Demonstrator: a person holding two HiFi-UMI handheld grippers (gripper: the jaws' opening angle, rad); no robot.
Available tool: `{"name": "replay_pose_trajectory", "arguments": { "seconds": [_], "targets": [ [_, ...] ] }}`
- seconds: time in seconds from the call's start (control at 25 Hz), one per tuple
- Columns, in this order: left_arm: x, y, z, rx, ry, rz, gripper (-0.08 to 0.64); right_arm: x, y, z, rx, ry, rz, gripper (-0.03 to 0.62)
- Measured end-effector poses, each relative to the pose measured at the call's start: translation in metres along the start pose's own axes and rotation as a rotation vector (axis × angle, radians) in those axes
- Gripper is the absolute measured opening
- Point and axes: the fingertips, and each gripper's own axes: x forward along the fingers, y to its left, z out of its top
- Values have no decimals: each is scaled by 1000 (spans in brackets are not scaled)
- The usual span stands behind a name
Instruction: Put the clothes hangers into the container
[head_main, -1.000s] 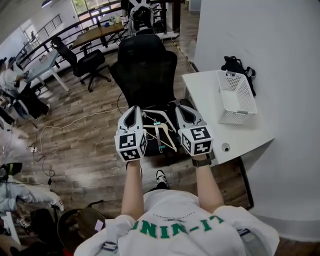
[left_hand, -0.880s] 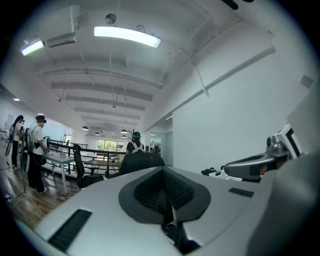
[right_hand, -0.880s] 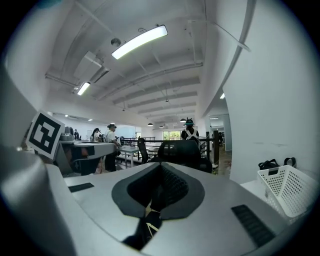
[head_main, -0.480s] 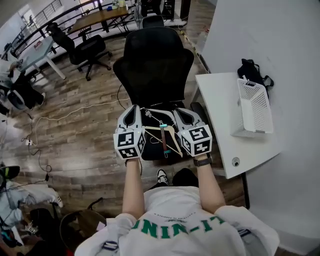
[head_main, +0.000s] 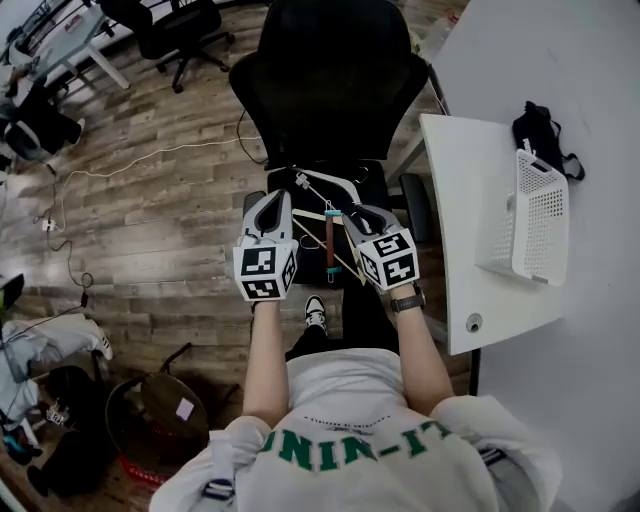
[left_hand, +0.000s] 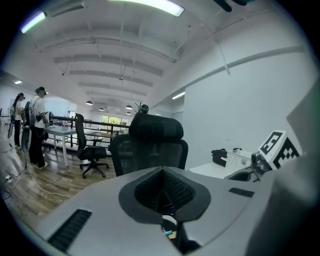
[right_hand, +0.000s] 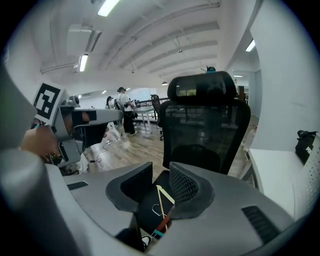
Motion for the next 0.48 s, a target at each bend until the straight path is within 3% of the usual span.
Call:
{"name": "replay_pose_trajectory", "arguments": {
  "seconds": [0.24,0.48],
  "targets": [
    [35,8,-47,-27,60,16,12,68,0,-78,50,206,117,165],
    [74,18,-105,-58,109,22,12,136,-12,-168,132,360,152,207]
  ]
}}
